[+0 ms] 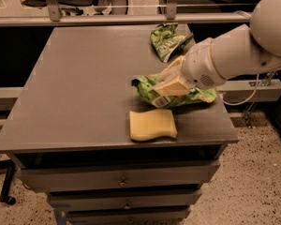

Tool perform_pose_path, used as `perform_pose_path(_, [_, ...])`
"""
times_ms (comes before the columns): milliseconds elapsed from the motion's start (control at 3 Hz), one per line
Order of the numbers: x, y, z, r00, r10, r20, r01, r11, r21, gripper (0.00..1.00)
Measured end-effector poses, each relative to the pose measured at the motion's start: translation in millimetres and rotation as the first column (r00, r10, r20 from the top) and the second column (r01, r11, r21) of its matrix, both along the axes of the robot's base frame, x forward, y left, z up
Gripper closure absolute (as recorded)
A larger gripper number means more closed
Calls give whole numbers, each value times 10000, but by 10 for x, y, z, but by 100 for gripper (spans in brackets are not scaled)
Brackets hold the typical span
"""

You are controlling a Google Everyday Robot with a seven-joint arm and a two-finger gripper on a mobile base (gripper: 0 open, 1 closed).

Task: Move green rice chip bag near sponge

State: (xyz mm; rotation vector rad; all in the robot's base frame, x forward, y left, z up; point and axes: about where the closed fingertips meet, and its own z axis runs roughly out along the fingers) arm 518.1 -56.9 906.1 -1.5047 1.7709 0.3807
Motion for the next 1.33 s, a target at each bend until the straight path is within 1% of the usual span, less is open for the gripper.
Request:
perform_pose_path(333, [3, -107, -205, 9961, -860, -210, 854, 9959, -310, 100])
perform_pose_path(667, [78, -164, -334, 9885, -1480, -297, 1464, 9880, -488, 84])
perform_pose_path(1000, [126, -211, -378, 9817, -1879, -318, 1861, 9812, -519, 61])
perform_pose_path(1333, [155, -228, -335, 9764, -2118, -426, 2108, 9772, -271, 38])
